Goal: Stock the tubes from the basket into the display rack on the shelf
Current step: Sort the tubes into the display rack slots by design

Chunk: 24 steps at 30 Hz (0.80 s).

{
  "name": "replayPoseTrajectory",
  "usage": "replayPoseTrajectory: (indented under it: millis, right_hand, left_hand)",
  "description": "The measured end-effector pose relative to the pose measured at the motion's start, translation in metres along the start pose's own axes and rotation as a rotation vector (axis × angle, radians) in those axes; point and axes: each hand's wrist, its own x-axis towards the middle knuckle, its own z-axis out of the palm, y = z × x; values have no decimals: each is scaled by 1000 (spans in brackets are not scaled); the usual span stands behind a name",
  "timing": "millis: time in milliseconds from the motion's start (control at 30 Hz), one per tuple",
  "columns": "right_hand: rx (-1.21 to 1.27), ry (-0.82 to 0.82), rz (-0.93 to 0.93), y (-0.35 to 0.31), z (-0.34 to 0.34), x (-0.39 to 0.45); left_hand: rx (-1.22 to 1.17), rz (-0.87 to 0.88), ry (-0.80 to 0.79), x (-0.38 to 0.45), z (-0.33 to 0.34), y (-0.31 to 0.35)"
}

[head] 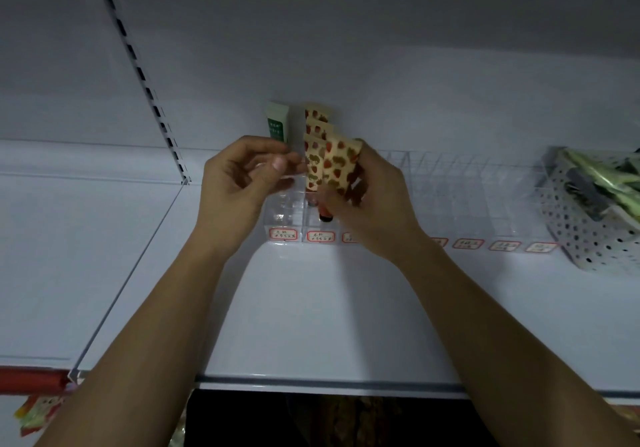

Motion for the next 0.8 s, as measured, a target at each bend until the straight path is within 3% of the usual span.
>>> replayPoseTrajectory:
  millis: [100, 233, 533, 800]
  right_hand:
    - [73, 89, 60, 2, -2, 3]
    - [-27, 155, 60, 4, -1, 5]
    - [-553, -50, -88, -10, 12, 22]
    - [-556, -146, 112, -2, 15, 23]
  left_hand:
    - [446, 29, 73, 1, -3, -14]
    - [722, 53, -66, -2, -2, -25]
    - [938, 37, -212, -4, -1, -20]
    - [969, 32, -218, -3, 0, -23]
